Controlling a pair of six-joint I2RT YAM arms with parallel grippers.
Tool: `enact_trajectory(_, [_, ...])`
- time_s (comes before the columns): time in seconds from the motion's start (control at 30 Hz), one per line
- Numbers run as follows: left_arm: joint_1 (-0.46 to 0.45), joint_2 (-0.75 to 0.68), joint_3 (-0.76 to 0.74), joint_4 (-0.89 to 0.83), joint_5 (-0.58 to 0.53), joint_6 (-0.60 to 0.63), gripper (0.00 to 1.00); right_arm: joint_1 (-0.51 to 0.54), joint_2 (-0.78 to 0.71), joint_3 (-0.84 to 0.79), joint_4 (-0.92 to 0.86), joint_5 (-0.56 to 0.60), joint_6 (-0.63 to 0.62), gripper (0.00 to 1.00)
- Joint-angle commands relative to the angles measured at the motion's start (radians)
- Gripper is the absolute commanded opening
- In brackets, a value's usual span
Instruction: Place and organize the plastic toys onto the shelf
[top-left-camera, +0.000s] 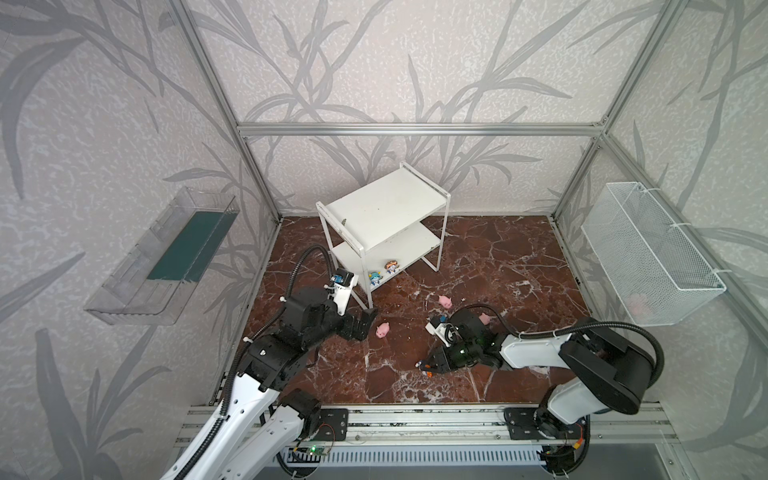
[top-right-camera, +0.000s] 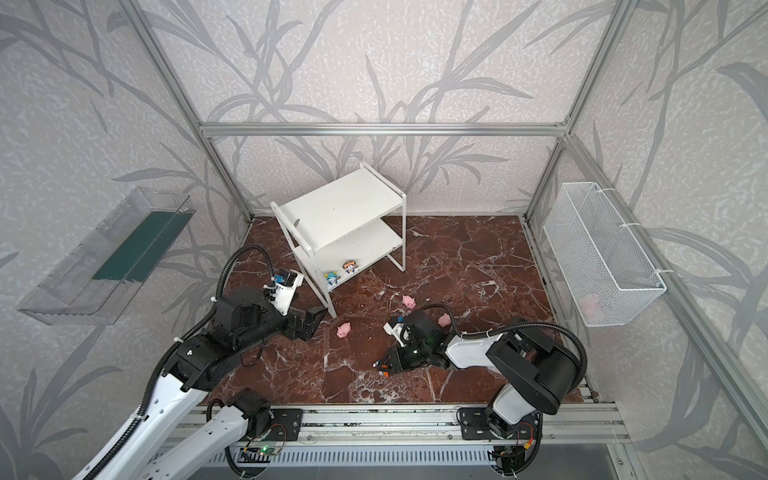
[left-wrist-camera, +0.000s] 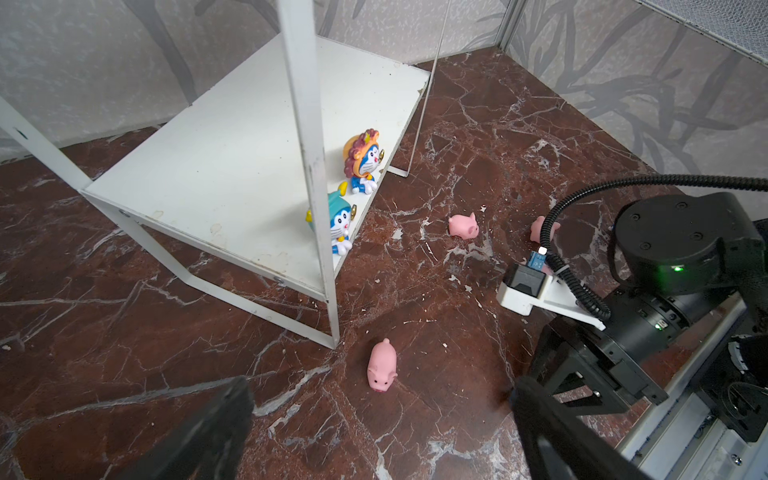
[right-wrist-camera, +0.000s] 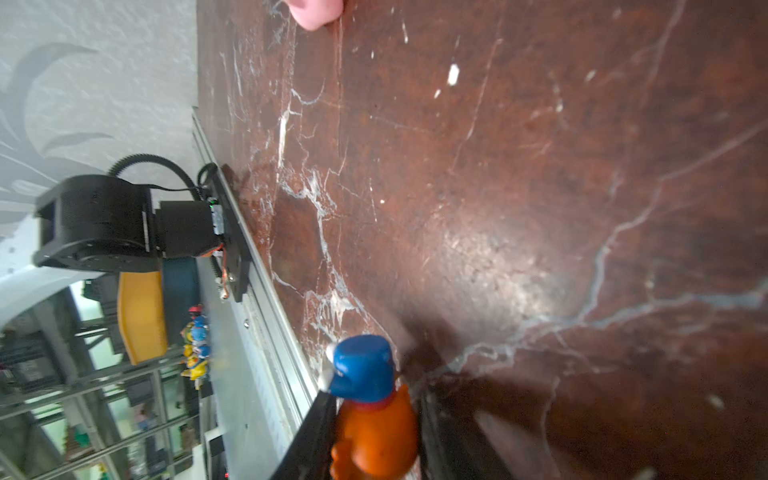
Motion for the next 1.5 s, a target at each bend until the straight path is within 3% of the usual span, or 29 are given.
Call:
enact_trajectory(0.0, [0.005, -0.007, -0.006, 0.009, 0.007, 0.003, 0.99, -0.027, 0.075, -0.043, 0.131, -0.049, 0.109, 0.3])
enact_trajectory(0.17, [0.005, -0.007, -0.007, 0.008, 0.008, 0.003, 0.99, -0.051, 0.046, -0.041, -0.023, 0.035, 0.024, 0.41])
enact_trajectory(0.43, [0.004, -0.003, -0.005, 0.009, 0.007, 0.004, 0.99, -0.049, -0.223, 0.08, -0.532, 0.277, -0.274, 0.57])
enact_trajectory(0.6, [0.005, -0.001, -0.006, 0.009, 0.007, 0.006, 0.99, 0.033, -0.311, 0.133, -0.7, 0.375, -0.391, 0.66])
enact_trajectory(0.83, [0.006, 0.004, -0.004, 0.012, 0.018, 0.006, 0.99, 0.199, -0.307, 0.179, -0.753, 0.527, -0.41, 0.73])
enact_trajectory(1.3, [0.006, -0.005, -0.008, 0.018, 0.031, 0.003, 0.99, 0.281, -0.127, 0.296, -0.733, 0.608, -0.421, 0.74])
enact_trajectory(1.47, [0.006, 0.002, -0.004, 0.018, 0.033, 0.004, 0.99, 0.289, -0.091, 0.336, -0.798, 0.711, -0.422, 0.74])
